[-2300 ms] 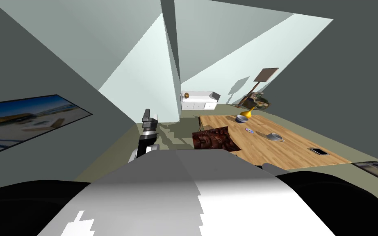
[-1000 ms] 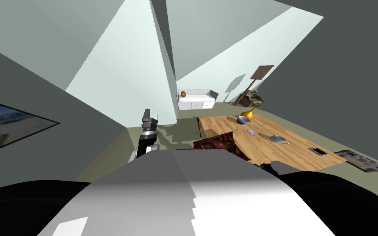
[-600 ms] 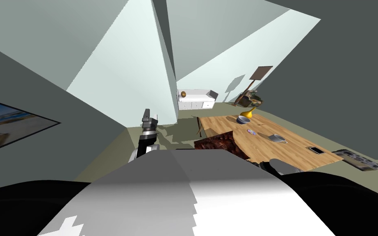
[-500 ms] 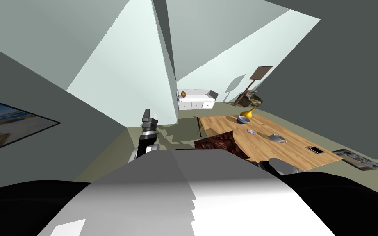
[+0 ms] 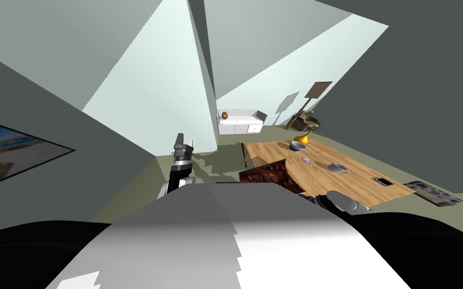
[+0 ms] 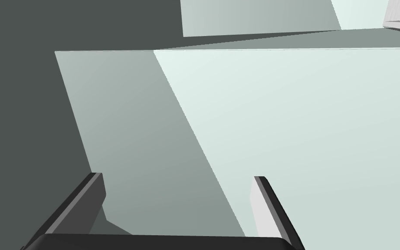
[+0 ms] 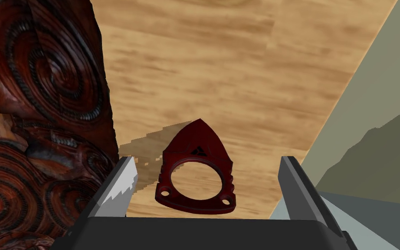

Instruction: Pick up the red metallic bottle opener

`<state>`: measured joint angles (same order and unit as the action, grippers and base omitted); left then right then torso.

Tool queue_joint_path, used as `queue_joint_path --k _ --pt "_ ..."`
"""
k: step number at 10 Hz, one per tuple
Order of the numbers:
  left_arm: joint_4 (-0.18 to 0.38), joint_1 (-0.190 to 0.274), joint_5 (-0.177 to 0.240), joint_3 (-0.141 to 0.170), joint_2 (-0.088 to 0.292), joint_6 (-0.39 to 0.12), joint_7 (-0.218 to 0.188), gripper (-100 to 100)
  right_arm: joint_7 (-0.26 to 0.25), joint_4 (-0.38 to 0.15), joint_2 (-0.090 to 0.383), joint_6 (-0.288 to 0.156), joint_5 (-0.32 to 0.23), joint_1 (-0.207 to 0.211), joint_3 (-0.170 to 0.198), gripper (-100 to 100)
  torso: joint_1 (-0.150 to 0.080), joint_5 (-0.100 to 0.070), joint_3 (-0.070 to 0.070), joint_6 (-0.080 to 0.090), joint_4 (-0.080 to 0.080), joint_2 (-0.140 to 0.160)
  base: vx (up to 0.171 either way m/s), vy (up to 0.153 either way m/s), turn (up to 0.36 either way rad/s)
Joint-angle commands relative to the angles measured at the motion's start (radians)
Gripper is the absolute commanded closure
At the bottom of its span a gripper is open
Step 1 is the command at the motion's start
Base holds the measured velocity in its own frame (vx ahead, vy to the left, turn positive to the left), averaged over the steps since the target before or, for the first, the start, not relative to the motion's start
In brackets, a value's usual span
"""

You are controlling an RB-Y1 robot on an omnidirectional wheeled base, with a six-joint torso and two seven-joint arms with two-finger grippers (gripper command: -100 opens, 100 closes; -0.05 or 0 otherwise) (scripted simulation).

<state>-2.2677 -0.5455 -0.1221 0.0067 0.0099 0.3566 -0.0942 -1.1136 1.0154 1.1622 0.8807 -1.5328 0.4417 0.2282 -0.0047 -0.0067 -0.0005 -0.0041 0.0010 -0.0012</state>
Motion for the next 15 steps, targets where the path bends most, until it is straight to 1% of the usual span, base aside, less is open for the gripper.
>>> queue_joint_path --k 1,2,3,7,8,9,10,12,13,15 --pt "0.000 0.000 0.000 0.000 0.000 0.000 0.000 0 -0.026 -0.050 -0.031 0.039 -0.024 -0.034 -0.023 -100 0.000 0.000 0.000 0.000 0.000 0.000 -0.022 0.028 -0.001" --pt "0.000 0.000 0.000 0.000 0.000 0.000 0.000 0 -0.015 -0.032 -0.018 0.021 -0.013 -0.021 -0.013 -100 0.000 0.000 0.000 0.000 0.000 0.000 -0.010 0.014 -0.002" --pt "0.000 0.000 0.000 0.000 0.000 0.000 0.000 0 -0.019 -0.035 -0.020 0.027 -0.015 -0.024 -0.014 100 -0.001 0.000 0.000 0.000 0.000 -0.001 0.000 0.000 0.000" --pt "0.000 0.000 0.000 0.000 0.000 0.000 0.000 0 -0.019 -0.035 -0.020 0.026 -0.015 -0.023 -0.014 100 -0.002 -0.001 -0.001 0.000 0.000 -0.001 0.000 0.000 0.000" --pt "0.000 0.000 0.000 0.000 0.000 0.000 0.000 0 -0.018 -0.035 -0.020 0.026 -0.015 -0.023 -0.014 0 -0.002 -0.001 -0.001 0.000 0.000 -0.001 0.000 0.000 0.000" --pt "0.000 0.000 0.000 0.000 0.000 0.000 0.000 0 0.012 0.015 0.020 -0.024 0.019 0.023 0.015 100 -0.002 -0.001 -0.001 0.000 0.000 -0.001 0.033 -0.023 0.011" --pt "0.000 0.000 0.000 0.000 0.000 0.000 0.000 0 0.012 0.027 0.020 -0.025 0.019 0.023 0.015 100 -0.003 0.000 -0.002 0.000 -0.001 -0.003 0.029 -0.036 0.002" --pt "0.000 0.000 0.000 0.000 0.000 0.000 0.000 0 0.050 0.095 0.072 -0.087 0.061 0.080 0.053 100 -0.005 -0.001 -0.002 0.000 -0.001 -0.003 0.027 -0.044 0.009" --pt "0.000 0.000 0.000 0.000 0.000 0.000 0.000 0 0.050 0.110 0.072 -0.089 0.061 0.080 0.053 100 -0.005 -0.001 -0.002 0.000 -0.001 -0.003 0.020 -0.035 0.000" --pt "0.000 0.000 0.000 0.000 0.000 0.000 0.000 0 0.088 0.185 0.124 -0.153 0.103 0.138 0.091 100 -0.004 -0.001 -0.001 0.000 0.000 -0.003 0.023 -0.029 0.007"
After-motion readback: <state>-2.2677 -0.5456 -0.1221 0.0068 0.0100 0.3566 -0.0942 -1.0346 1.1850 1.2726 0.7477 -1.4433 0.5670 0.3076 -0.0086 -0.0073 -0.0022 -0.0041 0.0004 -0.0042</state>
